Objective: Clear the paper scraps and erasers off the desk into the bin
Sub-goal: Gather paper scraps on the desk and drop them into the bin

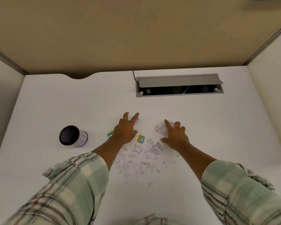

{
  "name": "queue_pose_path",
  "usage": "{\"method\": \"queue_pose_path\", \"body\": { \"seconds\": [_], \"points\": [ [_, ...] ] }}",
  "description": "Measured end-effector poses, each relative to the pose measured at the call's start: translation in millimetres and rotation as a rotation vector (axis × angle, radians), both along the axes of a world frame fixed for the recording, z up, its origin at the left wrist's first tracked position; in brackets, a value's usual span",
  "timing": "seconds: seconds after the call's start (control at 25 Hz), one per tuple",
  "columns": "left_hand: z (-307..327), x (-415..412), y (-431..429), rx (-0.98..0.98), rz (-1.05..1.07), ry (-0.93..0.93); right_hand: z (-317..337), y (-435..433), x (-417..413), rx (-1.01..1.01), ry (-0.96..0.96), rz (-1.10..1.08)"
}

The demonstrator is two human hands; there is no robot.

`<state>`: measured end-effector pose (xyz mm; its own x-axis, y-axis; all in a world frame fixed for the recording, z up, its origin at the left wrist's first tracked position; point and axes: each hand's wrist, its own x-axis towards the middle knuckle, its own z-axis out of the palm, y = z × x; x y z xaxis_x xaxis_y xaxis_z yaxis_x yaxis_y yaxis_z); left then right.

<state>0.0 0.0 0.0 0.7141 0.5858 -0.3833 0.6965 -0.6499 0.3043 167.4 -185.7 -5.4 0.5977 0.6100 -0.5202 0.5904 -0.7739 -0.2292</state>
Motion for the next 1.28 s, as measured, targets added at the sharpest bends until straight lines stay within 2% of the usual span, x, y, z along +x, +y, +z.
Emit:
{"method": "queue_pose_path", "body": {
  "seconds": [0.12,0.2,0.48,0.64,0.8,0.92,1.08,1.28],
  "points": [
    [-7.4,14.6,7.7,0.01,-0.091,0.079,-3.6,19.7,-5.0,0.01,-0.059,0.147],
    [-14.8,17.7,10.5,0.005,-0.106,0.062,-7.7,28.0,-9.0,0.022,-0.066,0.192],
    [-18.0,-3.7,11.1,-0.111,0.067,-0.087,-9.3,27.1,-13.6,0.106,-0.057,0.178],
    [-12.9,-22.8,0.6,-0.131,0.168,-0.162,-1.0,20.1,-14.2,0.16,0.032,0.045],
    [-7.7,-46.6,-20.7,-0.173,0.254,-0.277,12.4,12.7,-23.0,0.336,0.144,-0.127],
    [-1.0,-66.9,-30.0,-0.17,0.314,-0.371,19.8,10.4,-33.6,0.391,0.199,-0.199],
    [16.4,-105.7,-25.4,-0.158,0.414,-0.504,32.4,32.8,-64.6,0.497,0.291,-0.152],
    [37.3,-162.4,7.8,-0.091,0.546,-0.545,49.7,99.0,-130.8,0.596,0.378,0.012]
  ]
}}
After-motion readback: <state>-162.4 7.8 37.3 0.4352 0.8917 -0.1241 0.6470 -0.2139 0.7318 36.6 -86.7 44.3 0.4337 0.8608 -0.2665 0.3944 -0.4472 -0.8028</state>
